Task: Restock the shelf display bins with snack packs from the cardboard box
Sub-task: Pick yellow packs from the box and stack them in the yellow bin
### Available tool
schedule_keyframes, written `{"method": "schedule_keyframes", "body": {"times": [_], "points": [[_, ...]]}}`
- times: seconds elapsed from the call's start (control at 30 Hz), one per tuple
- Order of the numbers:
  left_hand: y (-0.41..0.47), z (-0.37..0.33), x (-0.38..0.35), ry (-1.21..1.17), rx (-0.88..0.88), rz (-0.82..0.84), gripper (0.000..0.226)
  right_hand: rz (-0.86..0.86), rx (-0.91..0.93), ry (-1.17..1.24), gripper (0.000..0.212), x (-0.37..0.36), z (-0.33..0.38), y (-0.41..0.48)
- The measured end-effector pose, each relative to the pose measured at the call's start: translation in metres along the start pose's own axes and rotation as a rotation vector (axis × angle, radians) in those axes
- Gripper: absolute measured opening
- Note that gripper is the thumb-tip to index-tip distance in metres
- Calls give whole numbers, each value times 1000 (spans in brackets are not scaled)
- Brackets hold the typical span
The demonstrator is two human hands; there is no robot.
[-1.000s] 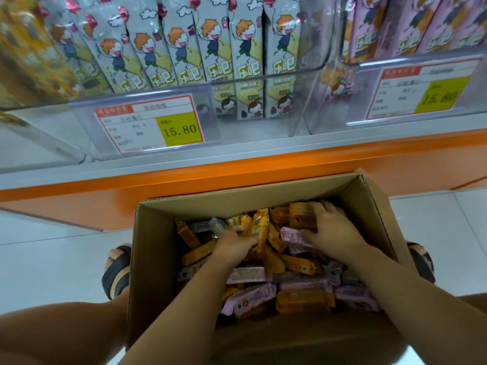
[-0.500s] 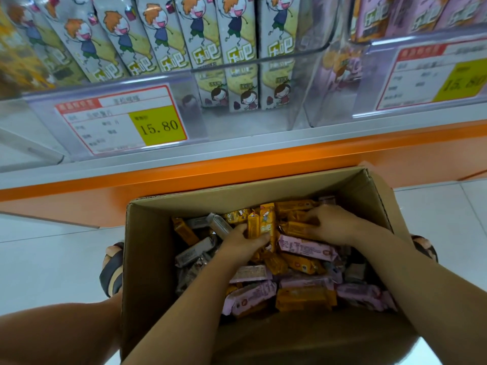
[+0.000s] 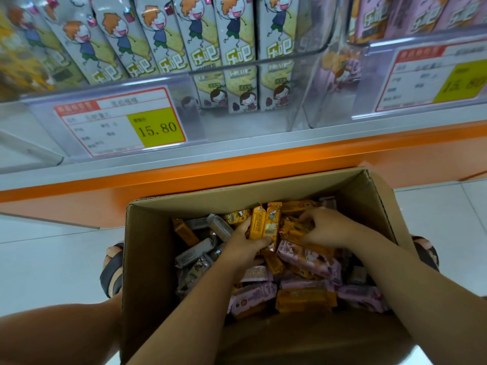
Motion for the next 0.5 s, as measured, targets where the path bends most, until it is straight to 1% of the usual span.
{"method": "schedule_keyframes", "body": {"times": [0.1,0.27,0.33,0.4,0.43,0.5], "points": [[0,0,2,-5,-24,-6,64,21,-8,51,72,-1,2,0],[2,-2,21,9,-65,-69,50,-132,29,146,87,-13,20,-7],[0,-5,27,-3,-66,-83,48,-159,37,150,93,-20,26,-8],[-3,-2,30,-38,-25,-84,46,-160,49,151,94,-25,30,-5],[-7,-2,31,-41,-12,-74,49,-137,52,150,94,-26,32,-4],[-6,4,31,-6,10,-19,68,-44,49,184,91,-30,33,-2]]}}
Point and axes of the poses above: each hand's wrist, its own y-axis towards the middle knuckle, its own x-axis out of the back of the hand, z = x × y, the point moved 9 cm from there along y, towards the middle knuckle
